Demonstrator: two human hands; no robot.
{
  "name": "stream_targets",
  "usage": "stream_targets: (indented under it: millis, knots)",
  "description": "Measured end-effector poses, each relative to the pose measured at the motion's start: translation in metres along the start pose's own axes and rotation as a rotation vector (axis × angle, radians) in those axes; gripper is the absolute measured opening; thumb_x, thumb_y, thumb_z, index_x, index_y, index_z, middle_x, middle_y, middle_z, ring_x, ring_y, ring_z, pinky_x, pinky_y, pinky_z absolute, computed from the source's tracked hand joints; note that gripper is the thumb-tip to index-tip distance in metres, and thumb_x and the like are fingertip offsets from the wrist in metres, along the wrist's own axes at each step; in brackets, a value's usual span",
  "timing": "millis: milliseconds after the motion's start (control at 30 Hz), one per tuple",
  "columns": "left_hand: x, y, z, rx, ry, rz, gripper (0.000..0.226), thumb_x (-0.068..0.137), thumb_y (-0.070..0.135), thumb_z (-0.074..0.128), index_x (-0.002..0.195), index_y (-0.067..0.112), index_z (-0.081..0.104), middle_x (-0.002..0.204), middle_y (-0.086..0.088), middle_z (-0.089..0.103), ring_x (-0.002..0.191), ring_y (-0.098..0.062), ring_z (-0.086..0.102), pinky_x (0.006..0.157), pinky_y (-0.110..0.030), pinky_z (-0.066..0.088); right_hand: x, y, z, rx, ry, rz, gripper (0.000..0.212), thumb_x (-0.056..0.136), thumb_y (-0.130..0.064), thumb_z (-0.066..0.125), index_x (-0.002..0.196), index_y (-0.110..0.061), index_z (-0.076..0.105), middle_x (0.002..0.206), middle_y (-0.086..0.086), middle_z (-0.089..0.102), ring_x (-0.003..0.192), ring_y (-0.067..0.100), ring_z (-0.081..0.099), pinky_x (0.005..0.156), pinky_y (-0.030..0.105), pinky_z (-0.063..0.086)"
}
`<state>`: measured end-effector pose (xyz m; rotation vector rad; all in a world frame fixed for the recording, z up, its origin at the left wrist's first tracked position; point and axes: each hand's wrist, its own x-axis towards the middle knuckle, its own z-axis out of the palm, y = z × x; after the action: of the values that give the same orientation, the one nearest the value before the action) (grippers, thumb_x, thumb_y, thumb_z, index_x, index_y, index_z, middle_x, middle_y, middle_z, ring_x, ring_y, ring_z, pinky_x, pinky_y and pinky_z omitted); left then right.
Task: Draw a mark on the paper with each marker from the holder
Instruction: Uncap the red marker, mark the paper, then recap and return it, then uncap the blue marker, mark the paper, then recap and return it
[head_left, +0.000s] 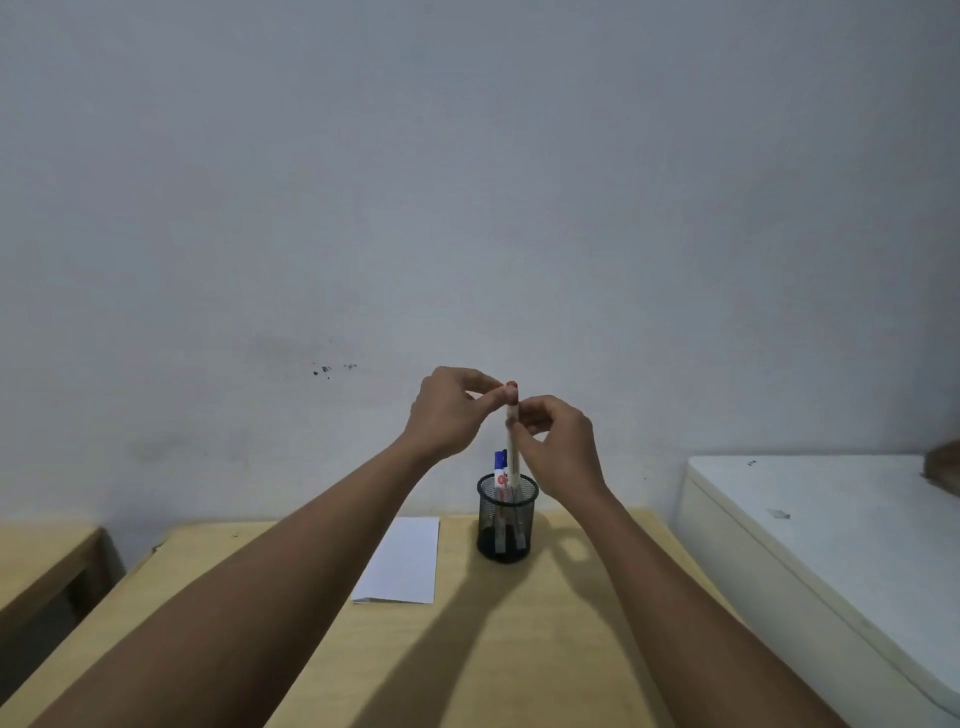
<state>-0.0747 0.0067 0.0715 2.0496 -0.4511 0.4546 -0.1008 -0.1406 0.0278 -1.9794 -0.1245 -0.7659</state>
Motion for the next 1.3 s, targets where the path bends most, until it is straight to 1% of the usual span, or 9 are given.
stream_targets:
  millis: [167,300,467,667,767,933,1033,1167,1300]
  knots:
    - [0.020,-0.053,0.035,0.110,-0.043,-0.100,0.036,0.084,0.042,0.072,0.112,0.020,0.071,0.108,0.003,0.075,0.096,-0.012,0.068,0.091,-0.046,0.056,0.029,0.035,0.007,-0.091,-0.047,-0.005,0.049,0.094,-0.017,0.069,0.137,-0.028,0.048,0.084,-0.005,0.068,0.083,0.012,0.067,0.087,0.043,0.057]
    - [0.031,-0.090,0.063,0.216,-0.136,-0.201,0.040,0.085,0.042,0.071,0.119,0.020,0.067,0.111,0.003,0.073,0.100,-0.016,0.067,0.093,-0.047,0.054,0.048,0.065,0.023,-0.215,-0.131,-0.034,0.048,0.096,-0.014,0.063,0.135,-0.038,0.049,0.076,-0.011,0.062,0.080,0.015,0.065,0.095,0.052,0.051]
    - [0.037,-0.115,0.089,0.212,-0.206,-0.261,0.048,0.087,0.036,0.070,0.132,0.024,0.058,0.118,0.002,0.071,0.106,-0.019,0.065,0.093,-0.049,0.053,0.057,0.089,0.036,-0.399,-0.262,0.040,0.042,0.099,-0.016,0.057,0.135,-0.036,0.049,0.076,-0.008,0.062,0.085,0.019,0.062,0.094,0.038,0.034]
    - [0.041,-0.134,0.103,0.156,-0.193,-0.270,0.038,0.088,0.026,0.070,0.125,0.025,0.064,0.110,0.000,0.075,0.098,-0.021,0.069,0.088,-0.052,0.055,0.051,0.113,0.047,-0.521,-0.378,0.148,0.045,0.093,-0.022,0.060,0.135,-0.032,0.048,0.087,-0.010,0.061,0.099,0.023,0.064,0.097,0.046,0.037]
    - [0.042,-0.139,0.103,0.121,-0.184,-0.267,0.036,0.086,0.027,0.070,0.121,0.025,0.067,0.105,0.000,0.076,0.095,-0.022,0.069,0.086,-0.053,0.056,0.049,0.115,0.048,-0.509,-0.353,0.158,0.035,0.093,-0.024,0.060,0.127,-0.030,0.055,0.083,-0.012,0.059,0.095,0.018,0.062,0.093,0.042,0.034]
    - [0.043,-0.134,0.095,0.015,-0.128,-0.281,0.025,0.085,0.025,0.069,0.110,0.030,0.066,0.095,0.002,0.076,0.089,-0.021,0.071,0.085,-0.052,0.057,0.047,0.110,0.044,-0.467,-0.315,0.152,0.042,0.094,-0.032,0.062,0.135,-0.031,0.053,0.110,-0.006,0.063,0.111,0.015,0.061,0.093,0.039,0.028]
    - [0.043,-0.119,0.077,-0.083,-0.021,-0.260,0.023,0.084,0.027,0.065,0.105,0.035,0.061,0.084,0.006,0.075,0.082,-0.016,0.071,0.082,-0.050,0.058,0.047,0.094,0.038,-0.390,-0.181,0.113,0.041,0.096,-0.041,0.061,0.135,-0.031,0.056,0.113,-0.007,0.061,0.104,0.012,0.061,0.093,0.035,0.024]
    - [0.041,-0.075,0.033,-0.293,0.139,-0.234,0.031,0.090,0.017,0.061,0.119,0.030,0.063,0.091,-0.001,0.072,0.085,-0.017,0.069,0.073,-0.037,0.056,0.046,0.054,0.026,-0.123,-0.238,0.173,0.049,0.080,-0.070,0.063,0.117,-0.037,0.063,0.097,-0.011,0.070,0.093,0.012,0.068,0.101,0.046,0.044]
    - [0.029,-0.028,-0.017,-0.501,0.225,-0.273,0.025,0.090,0.014,0.068,0.115,0.018,0.068,0.090,-0.001,0.068,0.078,-0.015,0.059,0.063,-0.024,0.047,0.033,0.005,0.014,0.132,-0.323,0.178,0.026,0.090,-0.033,0.076,0.112,-0.020,0.070,0.096,0.007,0.078,0.083,0.021,0.075,0.078,0.042,0.059]
